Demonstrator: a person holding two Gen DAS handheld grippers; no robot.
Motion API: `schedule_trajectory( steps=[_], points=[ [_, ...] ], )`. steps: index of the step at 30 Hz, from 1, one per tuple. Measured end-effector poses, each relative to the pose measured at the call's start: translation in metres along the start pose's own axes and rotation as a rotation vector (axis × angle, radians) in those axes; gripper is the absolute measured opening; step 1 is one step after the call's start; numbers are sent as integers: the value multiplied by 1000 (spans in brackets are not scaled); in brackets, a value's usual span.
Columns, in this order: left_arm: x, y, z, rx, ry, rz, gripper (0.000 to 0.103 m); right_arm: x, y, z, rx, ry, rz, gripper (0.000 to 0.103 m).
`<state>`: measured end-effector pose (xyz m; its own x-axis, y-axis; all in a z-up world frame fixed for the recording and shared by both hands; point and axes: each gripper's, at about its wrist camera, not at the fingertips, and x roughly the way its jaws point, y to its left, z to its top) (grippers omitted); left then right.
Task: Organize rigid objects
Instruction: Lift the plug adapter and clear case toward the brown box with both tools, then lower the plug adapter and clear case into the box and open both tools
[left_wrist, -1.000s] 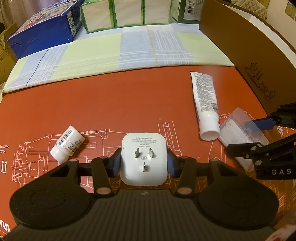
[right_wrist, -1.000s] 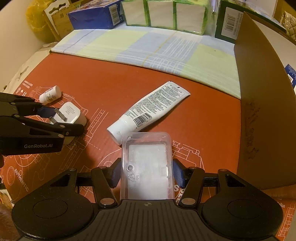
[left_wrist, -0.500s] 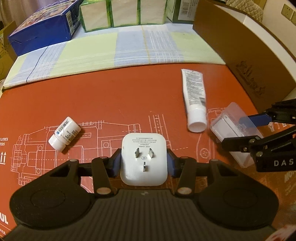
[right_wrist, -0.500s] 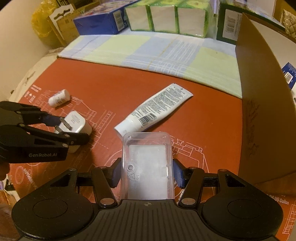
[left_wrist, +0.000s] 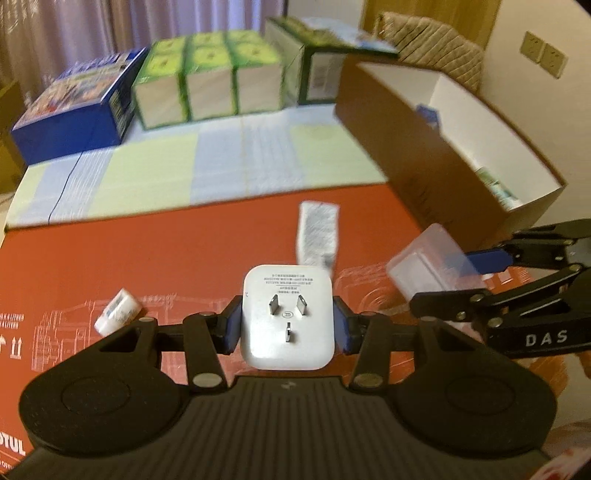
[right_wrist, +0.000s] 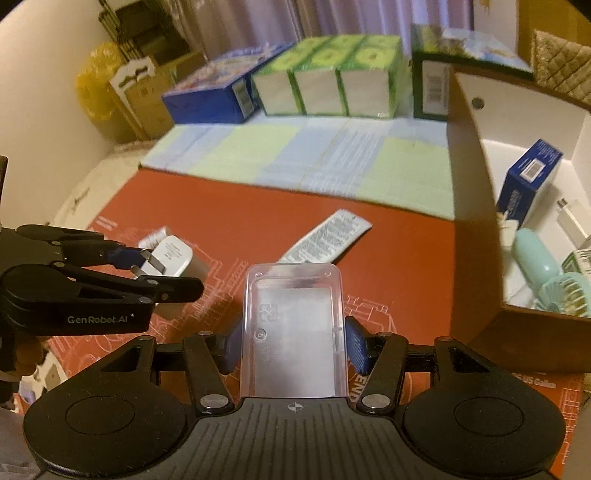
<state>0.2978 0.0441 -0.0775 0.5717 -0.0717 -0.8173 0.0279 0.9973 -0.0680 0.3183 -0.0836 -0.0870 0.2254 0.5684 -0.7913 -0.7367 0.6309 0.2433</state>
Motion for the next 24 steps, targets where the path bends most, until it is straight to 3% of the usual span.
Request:
schedule_trajectory(
  steps=[11, 24],
  points=[
    [-19, -55, 35, 77, -82, -80, 44, -62, -27, 0, 47, -134, -25, 53],
    [2, -134, 96, 176, -131, -180, 44, -126, -117, 25, 148, -270, -151, 53]
  ],
)
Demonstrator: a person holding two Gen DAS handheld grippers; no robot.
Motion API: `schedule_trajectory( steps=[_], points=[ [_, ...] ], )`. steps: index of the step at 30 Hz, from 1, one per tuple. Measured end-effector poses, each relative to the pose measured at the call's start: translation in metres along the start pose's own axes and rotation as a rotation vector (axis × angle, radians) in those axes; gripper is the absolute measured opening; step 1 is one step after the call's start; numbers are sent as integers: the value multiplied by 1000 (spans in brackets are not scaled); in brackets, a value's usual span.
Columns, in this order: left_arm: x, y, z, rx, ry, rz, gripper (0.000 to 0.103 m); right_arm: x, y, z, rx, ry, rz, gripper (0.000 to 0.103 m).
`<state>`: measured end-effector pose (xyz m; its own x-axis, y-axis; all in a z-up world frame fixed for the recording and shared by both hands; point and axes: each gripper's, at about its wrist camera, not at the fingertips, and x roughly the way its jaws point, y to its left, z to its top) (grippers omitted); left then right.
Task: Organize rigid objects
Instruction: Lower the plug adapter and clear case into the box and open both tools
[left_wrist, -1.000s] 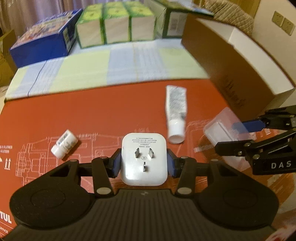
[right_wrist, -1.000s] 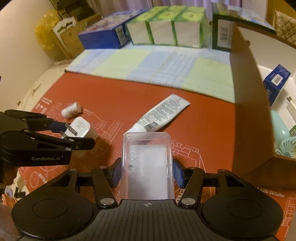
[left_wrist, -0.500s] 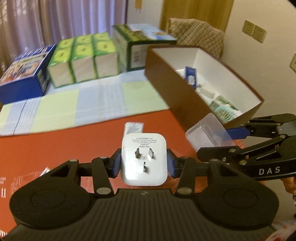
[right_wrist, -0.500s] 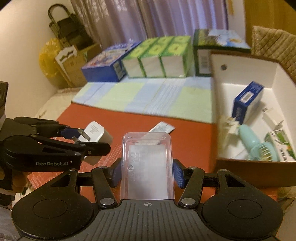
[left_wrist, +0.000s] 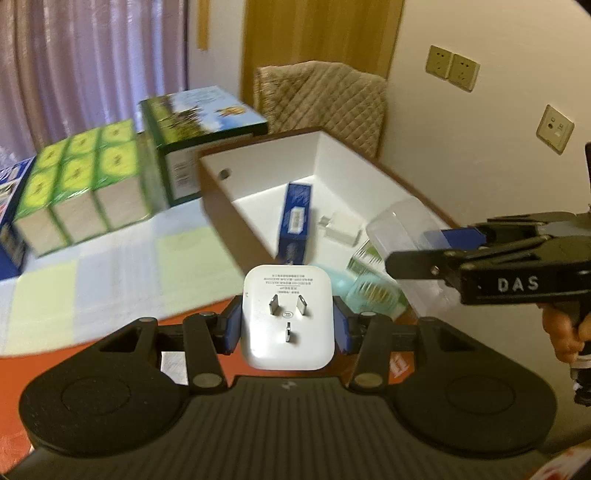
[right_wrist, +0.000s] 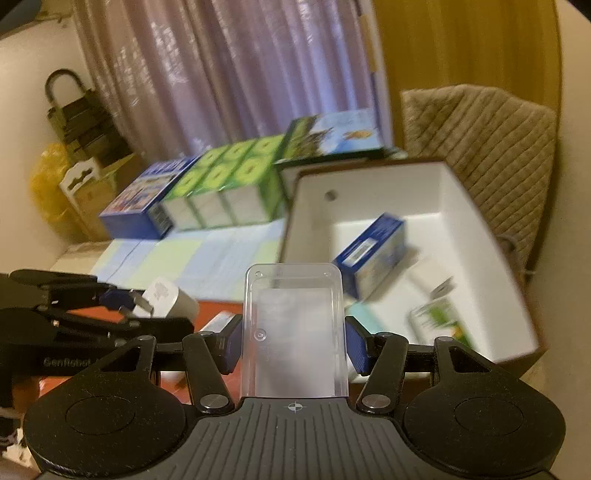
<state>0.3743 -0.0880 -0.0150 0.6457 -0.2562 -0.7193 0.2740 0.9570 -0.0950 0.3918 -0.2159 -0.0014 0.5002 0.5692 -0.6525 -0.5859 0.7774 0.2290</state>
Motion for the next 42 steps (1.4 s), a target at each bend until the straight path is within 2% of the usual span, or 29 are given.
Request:
schedule_trajectory(
  steps=[4, 9, 23, 31, 42],
  points=[
    [22, -12, 23, 17, -7, -15, 44, 5, -26, 20, 6, -20, -27, 53],
    [55, -14, 51, 21, 1, 2, 44, 25, -55, 44, -1, -20, -54, 53],
    [163, 12, 123, 18, 66, 99, 44, 123, -120, 102, -60, 43, -157, 53],
    [205, 24, 138, 31, 109, 124, 44, 166, -136, 116, -106, 87, -190, 53],
    [239, 34, 142, 31, 159, 133, 44, 194, -138, 125, -159, 113, -205, 53]
  ],
)
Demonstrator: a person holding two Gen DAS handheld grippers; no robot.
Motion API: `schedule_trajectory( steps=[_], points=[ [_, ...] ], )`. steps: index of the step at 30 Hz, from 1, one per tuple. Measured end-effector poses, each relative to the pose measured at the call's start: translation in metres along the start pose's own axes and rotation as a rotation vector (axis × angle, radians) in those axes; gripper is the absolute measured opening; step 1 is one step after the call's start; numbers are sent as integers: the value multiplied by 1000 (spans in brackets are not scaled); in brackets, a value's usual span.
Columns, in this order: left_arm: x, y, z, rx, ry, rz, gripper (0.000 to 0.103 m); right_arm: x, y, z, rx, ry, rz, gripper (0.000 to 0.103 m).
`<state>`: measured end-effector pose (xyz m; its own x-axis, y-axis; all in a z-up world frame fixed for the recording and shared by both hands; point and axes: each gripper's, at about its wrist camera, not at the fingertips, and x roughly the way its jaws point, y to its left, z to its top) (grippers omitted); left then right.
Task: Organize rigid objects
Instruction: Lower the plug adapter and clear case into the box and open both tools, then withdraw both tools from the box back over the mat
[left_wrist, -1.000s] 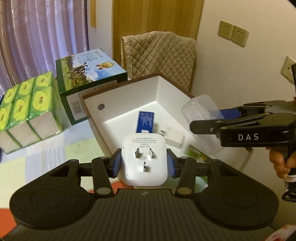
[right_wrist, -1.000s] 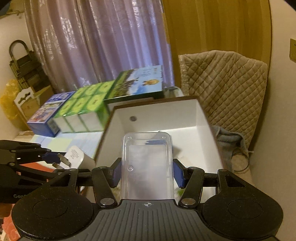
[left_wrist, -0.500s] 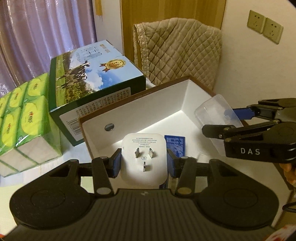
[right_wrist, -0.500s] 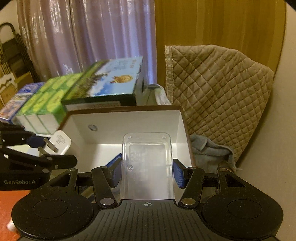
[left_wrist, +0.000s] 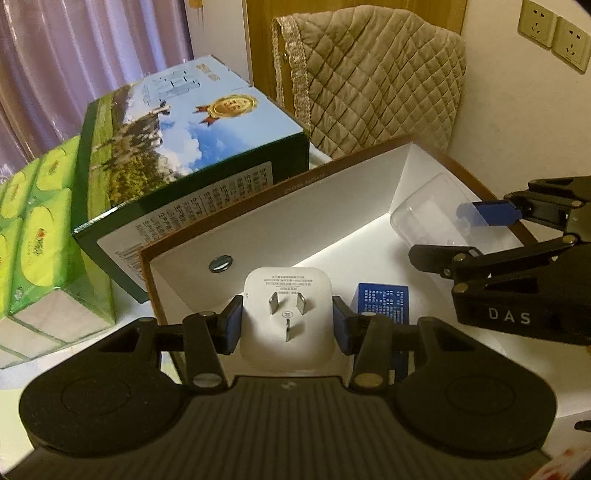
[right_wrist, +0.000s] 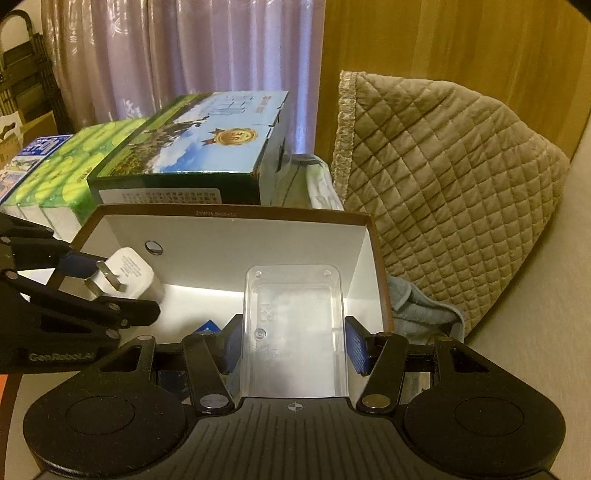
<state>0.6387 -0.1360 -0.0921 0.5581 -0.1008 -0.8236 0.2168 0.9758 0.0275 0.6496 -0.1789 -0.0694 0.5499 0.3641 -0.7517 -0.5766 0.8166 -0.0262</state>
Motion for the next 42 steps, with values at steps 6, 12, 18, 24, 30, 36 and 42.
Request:
schedule_trajectory(
  steps=[6, 12, 18, 24, 30, 36, 42],
  points=[
    [1, 0, 1, 2, -20, 11, 44, 4, 1, 3, -2, -1, 2, 53],
    [2, 2, -2, 0, -10, 7, 44, 5, 1, 4, -4, -10, 4, 53],
    [-5, 2, -5, 11, -23, -3, 46, 0, 1, -1, 5, -7, 23, 64],
    [-13, 2, -11, 4, -30, -19, 51, -17, 0, -10, 44, -30, 36, 70],
    [-31, 2, -19, -15, -45, -48, 56, -42, 3, -22, 81, -46, 64, 71],
    [-63, 2, -29, -34, -90, -73, 60, -69, 7, -37, 154, -58, 85, 72],
    [-104, 4, -45, -55, -141, -85, 62, -100, 13, -57, 215, -66, 88, 73]
  ],
)
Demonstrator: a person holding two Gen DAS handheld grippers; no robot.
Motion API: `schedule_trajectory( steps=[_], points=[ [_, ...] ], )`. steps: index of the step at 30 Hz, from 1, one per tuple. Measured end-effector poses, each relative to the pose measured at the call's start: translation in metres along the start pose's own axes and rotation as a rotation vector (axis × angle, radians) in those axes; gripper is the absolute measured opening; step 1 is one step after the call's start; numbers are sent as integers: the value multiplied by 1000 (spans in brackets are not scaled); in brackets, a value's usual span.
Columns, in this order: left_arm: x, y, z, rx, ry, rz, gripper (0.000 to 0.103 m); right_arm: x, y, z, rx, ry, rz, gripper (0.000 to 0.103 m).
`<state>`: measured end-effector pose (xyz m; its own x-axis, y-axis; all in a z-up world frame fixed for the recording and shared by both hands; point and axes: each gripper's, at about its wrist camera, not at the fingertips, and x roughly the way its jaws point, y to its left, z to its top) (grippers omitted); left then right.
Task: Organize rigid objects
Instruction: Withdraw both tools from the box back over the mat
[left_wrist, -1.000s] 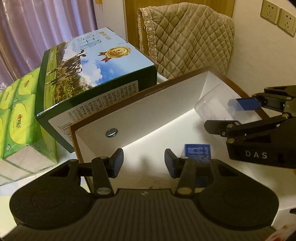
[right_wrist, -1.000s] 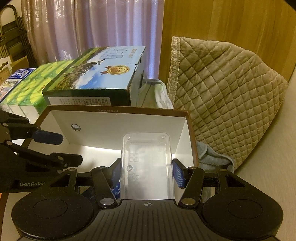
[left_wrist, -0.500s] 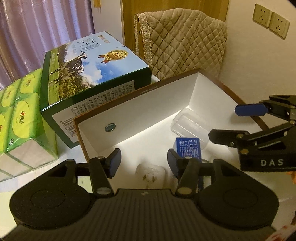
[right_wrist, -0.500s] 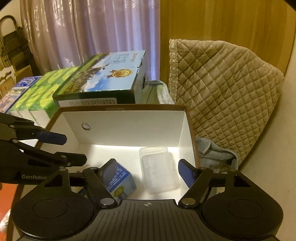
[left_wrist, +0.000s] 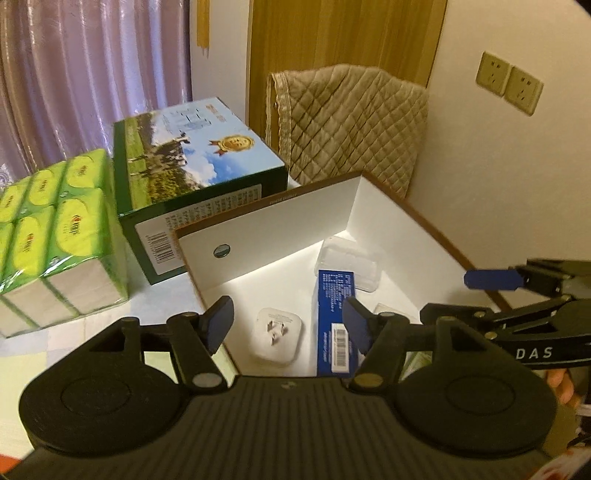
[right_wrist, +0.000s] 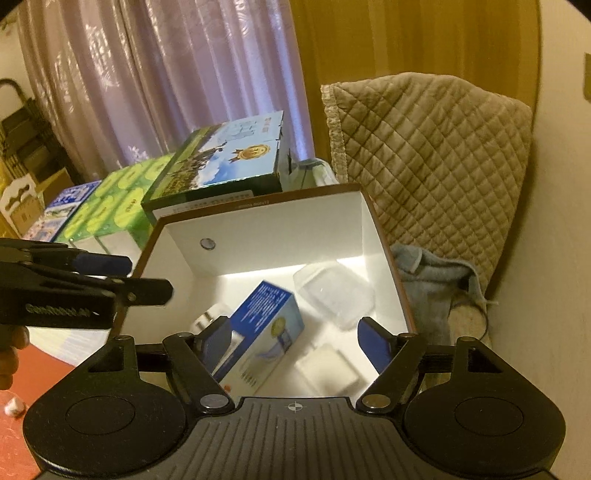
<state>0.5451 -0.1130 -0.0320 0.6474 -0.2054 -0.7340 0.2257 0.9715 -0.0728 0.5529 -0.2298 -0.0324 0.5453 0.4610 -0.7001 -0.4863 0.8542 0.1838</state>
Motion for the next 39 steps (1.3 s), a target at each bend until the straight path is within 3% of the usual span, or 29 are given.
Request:
schedule_trajectory(
  steps=[15, 39],
  points=[
    [-91, -1, -49, -49, -28, 14, 63, -69, 37, -44, 30, -37, 23, 73],
    [-171, 19, -162, -142, 72, 36, 63, -114, 116, -130, 23, 45, 65, 73]
  ],
)
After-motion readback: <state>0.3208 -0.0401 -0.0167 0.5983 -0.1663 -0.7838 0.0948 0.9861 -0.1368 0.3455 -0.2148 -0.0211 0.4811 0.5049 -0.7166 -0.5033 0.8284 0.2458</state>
